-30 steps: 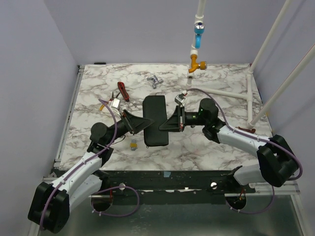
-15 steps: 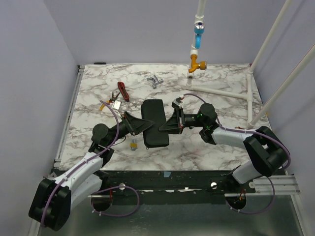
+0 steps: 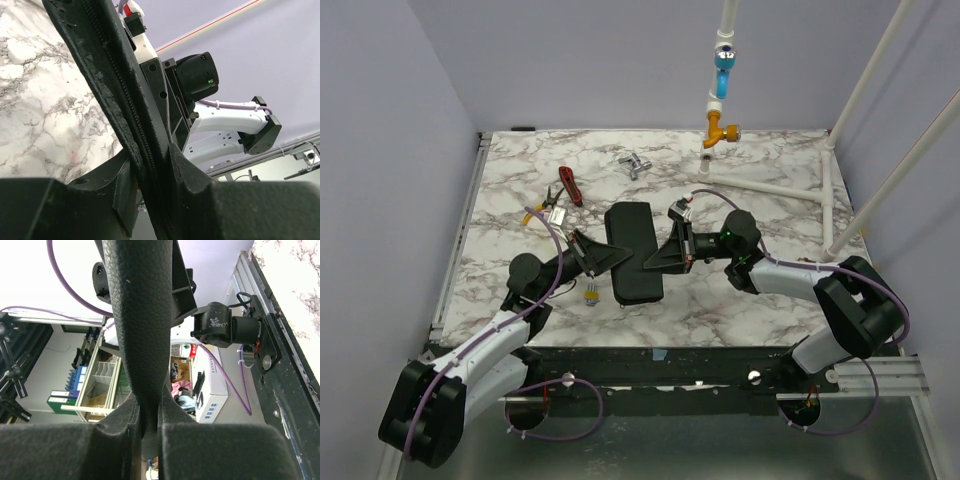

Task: Sort the hair-cutting tools
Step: Zip the hairdressing tool bag at the center of the board.

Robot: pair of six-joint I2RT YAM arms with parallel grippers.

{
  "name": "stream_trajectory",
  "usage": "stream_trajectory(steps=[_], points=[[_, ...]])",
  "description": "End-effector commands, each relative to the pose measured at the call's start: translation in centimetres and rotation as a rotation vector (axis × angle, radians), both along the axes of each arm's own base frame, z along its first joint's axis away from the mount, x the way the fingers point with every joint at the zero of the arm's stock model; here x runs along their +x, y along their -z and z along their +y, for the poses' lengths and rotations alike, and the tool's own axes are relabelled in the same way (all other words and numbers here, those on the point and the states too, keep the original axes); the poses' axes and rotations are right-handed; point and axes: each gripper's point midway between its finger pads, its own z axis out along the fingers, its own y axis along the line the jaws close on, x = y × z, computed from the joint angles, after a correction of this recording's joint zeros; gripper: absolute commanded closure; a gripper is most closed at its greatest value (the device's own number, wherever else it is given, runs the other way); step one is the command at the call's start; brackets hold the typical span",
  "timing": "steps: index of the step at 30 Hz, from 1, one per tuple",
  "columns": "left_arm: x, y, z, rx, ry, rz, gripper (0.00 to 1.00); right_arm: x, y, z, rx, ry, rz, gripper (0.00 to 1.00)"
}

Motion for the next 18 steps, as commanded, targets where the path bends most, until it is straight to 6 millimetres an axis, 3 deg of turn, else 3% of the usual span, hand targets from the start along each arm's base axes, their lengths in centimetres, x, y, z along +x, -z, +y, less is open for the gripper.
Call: stream_trajectory(steps=[1,5,8,10,13,18], points=[[-0.8,-1.3,0.3,-0.024,-0.003,-0.095,0.98,-0.7,-0.3,-0.3,-0.019,-0.055,0.0,0.99],[-0.9,-1.6,0.6,-0.025,-0.026,-0.094,1.0,-0.5,-0.2,-0.3,-0.036,-0.052,-0.02,0.88],[-0.6,-1.5,1.2,-0.032,-0.073,-0.076,1.0,-0.3,-0.2,-0.3,-0.055,-0.048,-0.049,0.58],[-0.1,-1.6,2.0,-0.051,-0.141,-0.061,1.0,-0.1,0.0,-0.3,-0.081,-0.036,-0.091,0.47],[0.7,-2.0,3.8,-0.085,-0.27,-0.042,1.0,0.6,1.0,-0.4,-0.169,0.007,-0.164,0.41],[1.8,-2.3,6.2,-0.106,-0.438,-0.006,1.0,1.2,1.4,-0.9,-0.227,0.068,-0.29,0.41]])
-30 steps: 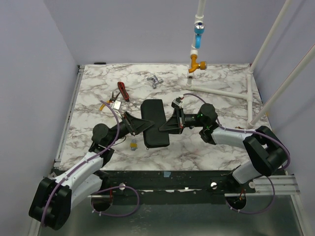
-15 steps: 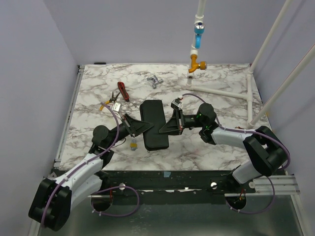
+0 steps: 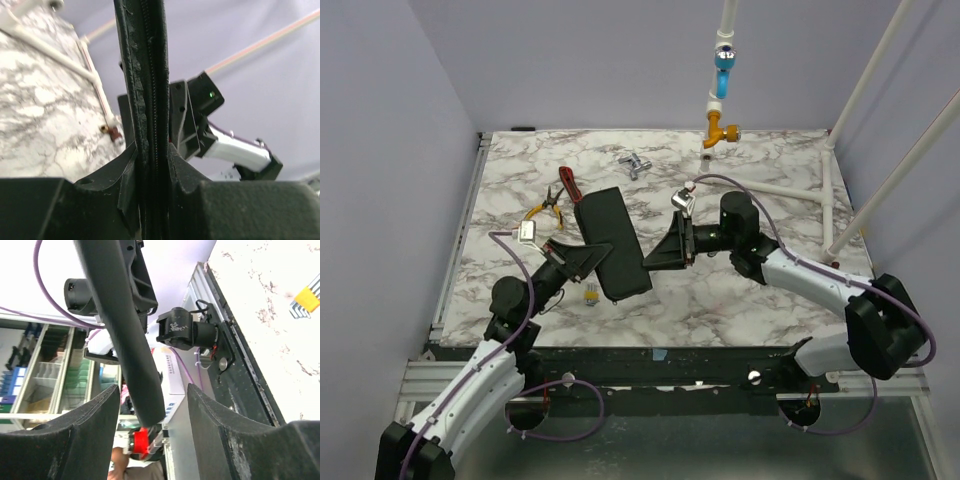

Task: Sort the hair-cutting tools
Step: Zip the hairdressing tool bag at the center of the board.

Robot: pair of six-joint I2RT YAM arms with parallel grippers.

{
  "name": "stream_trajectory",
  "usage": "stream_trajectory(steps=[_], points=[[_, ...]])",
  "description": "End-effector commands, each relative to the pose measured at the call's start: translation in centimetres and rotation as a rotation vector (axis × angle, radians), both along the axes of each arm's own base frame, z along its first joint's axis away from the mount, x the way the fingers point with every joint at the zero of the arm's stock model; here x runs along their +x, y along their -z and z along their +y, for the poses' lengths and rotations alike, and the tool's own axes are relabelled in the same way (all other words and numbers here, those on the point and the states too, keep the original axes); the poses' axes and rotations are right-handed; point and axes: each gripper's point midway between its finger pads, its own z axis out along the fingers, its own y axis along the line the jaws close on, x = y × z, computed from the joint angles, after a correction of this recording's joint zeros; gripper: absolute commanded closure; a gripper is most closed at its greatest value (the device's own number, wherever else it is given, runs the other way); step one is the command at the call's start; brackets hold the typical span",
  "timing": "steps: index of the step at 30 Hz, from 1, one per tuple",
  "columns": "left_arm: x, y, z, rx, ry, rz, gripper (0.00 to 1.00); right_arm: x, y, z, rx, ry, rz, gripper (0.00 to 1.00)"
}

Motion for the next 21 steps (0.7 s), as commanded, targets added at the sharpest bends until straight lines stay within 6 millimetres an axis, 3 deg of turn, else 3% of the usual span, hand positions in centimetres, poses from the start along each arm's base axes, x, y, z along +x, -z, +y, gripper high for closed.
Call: stream_trajectory(steps=[1,7,13,18,21], points=[[2.2,-0.4,2.9,-0.051,-0.214,0.053,1.0,0.2,1.1,-0.8,-0.068,0.047,-0.128,0.4],[3.0,-0.2,5.0,-0.163,-0.35,0.151,1.0,-1.2,-1.3,-0.1,0.122,0.005,-0.102,0.33],[2.7,-1.6,5.0,-0.189,-0.414,0.129,1.0,-1.1,-2.5,0.9,0.24,-0.012,-0.024,0.21],[2.6,-1.7,4.1,-0.188,-0.399,0.126,1.0,-0.2,-2.1,2.4,0.206,0.003,-0.004,0.22],[2.6,-1.6,3.8,-0.185,-0.403,0.115,1.0,-0.5,-2.8,2.9,0.232,-0.028,0.013,0.3]])
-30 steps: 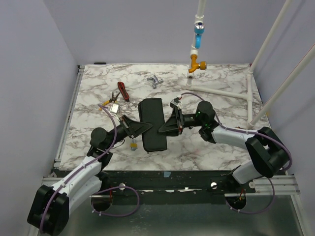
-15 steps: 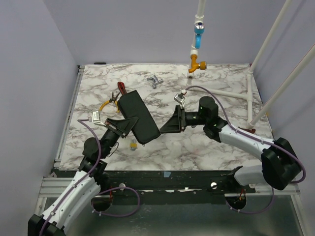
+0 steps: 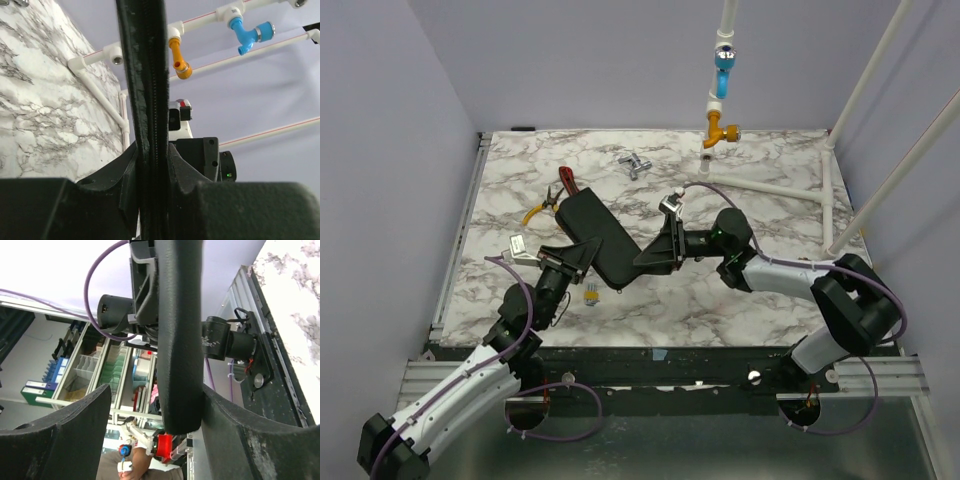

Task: Sort the hair-cutting tools
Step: Zip the hairdressing tool bag at the center of the board.

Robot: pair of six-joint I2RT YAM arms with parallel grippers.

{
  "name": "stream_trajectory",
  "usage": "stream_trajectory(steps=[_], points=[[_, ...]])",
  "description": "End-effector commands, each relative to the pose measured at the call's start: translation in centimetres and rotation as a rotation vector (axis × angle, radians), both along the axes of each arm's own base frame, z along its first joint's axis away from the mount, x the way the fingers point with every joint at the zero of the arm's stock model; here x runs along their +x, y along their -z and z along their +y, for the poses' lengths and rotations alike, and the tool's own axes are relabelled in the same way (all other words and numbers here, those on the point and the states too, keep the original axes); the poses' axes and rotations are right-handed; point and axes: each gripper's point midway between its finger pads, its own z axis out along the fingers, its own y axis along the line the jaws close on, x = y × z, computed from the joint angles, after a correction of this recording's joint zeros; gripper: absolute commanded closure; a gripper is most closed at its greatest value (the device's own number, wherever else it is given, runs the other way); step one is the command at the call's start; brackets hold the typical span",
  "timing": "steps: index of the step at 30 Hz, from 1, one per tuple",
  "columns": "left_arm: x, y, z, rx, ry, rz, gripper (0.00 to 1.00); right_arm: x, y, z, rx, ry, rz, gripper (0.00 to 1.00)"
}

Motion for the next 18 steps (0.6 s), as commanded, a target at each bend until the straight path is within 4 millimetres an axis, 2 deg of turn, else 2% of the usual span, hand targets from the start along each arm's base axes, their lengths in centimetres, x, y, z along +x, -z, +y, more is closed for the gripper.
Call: stream_trajectory(steps=[1,4,5,6,7,11,16,17,18], points=[[0.2,-3.2,0.9,-0.072,-0.07,-0.083,1.0,-0.3,-2.7,1.1,0.095,-0.04,-0.017,0.33],[0.1,-3.6,1.0,-0.081,-0.088,-0.113,1.0,-1.1,-2.7,1.4,0.135,-0.093,0.036,0.37],[0.0,-3.9,1.1,-0.083,-0.093,-0.125,1.0,-1.9,-4.3,0.9,0.17,-0.109,0.023,0.38],[0.0,-4.1,1.0,-0.078,-0.092,-0.135,1.0,-1.4,-2.2,1.5,0.143,-0.114,0.073,0.4],[-0.1,-4.3,0.9,-0.073,-0.093,-0.145,1.0,-1.4,-2.0,1.6,0.146,-0.117,0.087,0.44],[-0.4,-4.6,0.4,-0.058,-0.075,-0.168,1.0,-1.4,-2.2,1.6,0.168,-0.114,0.077,0.65],[-1.2,-5.1,-0.9,-0.015,-0.003,-0.219,1.0,-1.1,-2.5,2.0,0.14,-0.109,0.005,0.96],[-1.4,-5.0,-1.2,0.001,0.018,-0.221,0.99,-1.0,-2.4,2.1,0.12,-0.112,0.0,0.99],[-1.6,-4.9,-1.5,0.012,0.039,-0.218,0.94,-1.1,-2.4,2.2,0.11,-0.116,-0.026,0.99]])
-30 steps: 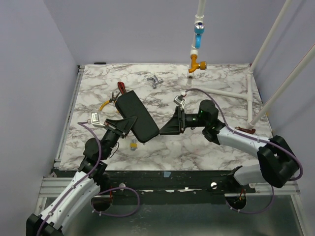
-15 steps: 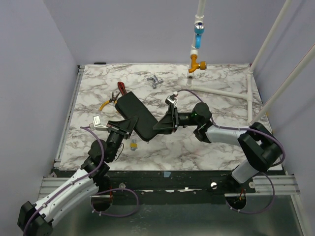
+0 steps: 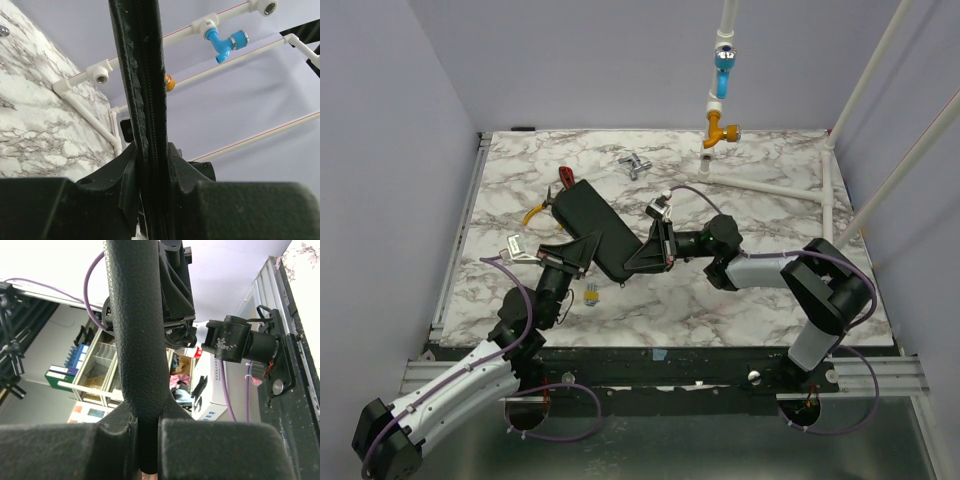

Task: Sort the hair-cutting tools
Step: Zip the hairdressing tool bag at the center of the board.

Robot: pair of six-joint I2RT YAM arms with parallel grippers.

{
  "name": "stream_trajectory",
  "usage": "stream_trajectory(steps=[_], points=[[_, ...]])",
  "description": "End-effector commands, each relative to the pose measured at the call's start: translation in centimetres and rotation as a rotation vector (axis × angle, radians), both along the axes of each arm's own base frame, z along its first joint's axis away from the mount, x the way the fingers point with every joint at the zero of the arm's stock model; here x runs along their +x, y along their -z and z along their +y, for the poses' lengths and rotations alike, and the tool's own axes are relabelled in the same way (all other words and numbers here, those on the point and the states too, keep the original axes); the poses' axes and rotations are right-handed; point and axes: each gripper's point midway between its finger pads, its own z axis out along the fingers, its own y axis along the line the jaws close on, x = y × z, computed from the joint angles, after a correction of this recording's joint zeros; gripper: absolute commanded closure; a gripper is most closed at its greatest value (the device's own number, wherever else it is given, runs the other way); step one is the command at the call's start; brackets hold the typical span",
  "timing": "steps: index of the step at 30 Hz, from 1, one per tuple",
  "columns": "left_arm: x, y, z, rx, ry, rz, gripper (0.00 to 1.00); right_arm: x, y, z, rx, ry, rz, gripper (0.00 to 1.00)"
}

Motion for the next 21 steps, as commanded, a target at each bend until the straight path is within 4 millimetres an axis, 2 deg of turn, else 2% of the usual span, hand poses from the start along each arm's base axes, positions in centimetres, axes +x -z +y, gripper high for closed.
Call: stream_trajectory(steps=[1,4,6,8,10,12,17,19,21], points=[[-2.0,-2.5,-1.4,0.021,0.109,-0.109,0.86,-0.3,-1.7,0.3,-0.012,-0.023,-0.105,0.99],[-2.7,-1.6,-1.8,0.053,0.156,-0.09,0.48,-0.3,-1.7,0.4,-0.05,-0.028,-0.165,0.99],[-3.3,-1.4,-1.8,0.071,0.174,-0.097,0.31,-0.2,-1.5,0.3,-0.085,-0.03,-0.19,0.99],[-3.8,-1.3,-1.8,0.094,0.187,-0.107,0.23,0.0,-1.6,0.1,-0.108,-0.024,-0.231,0.99],[-4.3,-1.3,-1.8,0.112,0.205,-0.125,0.22,0.1,-1.6,0.1,-0.141,-0.025,-0.261,0.99],[-4.7,-1.2,-1.8,0.122,0.216,-0.134,0.28,0.3,-1.5,0.1,-0.166,-0.026,-0.289,0.99],[-5.0,-1.0,-2.0,0.118,0.237,-0.147,0.62,0.2,-1.2,-0.1,-0.206,-0.033,-0.323,0.99],[-5.1,-1.3,-2.3,0.12,0.251,-0.162,0.8,0.2,-1.4,-0.2,-0.212,-0.031,-0.334,0.99],[-5.1,-1.5,-2.4,0.126,0.255,-0.169,0.9,0.2,-1.4,-0.3,-0.224,-0.029,-0.346,0.99]])
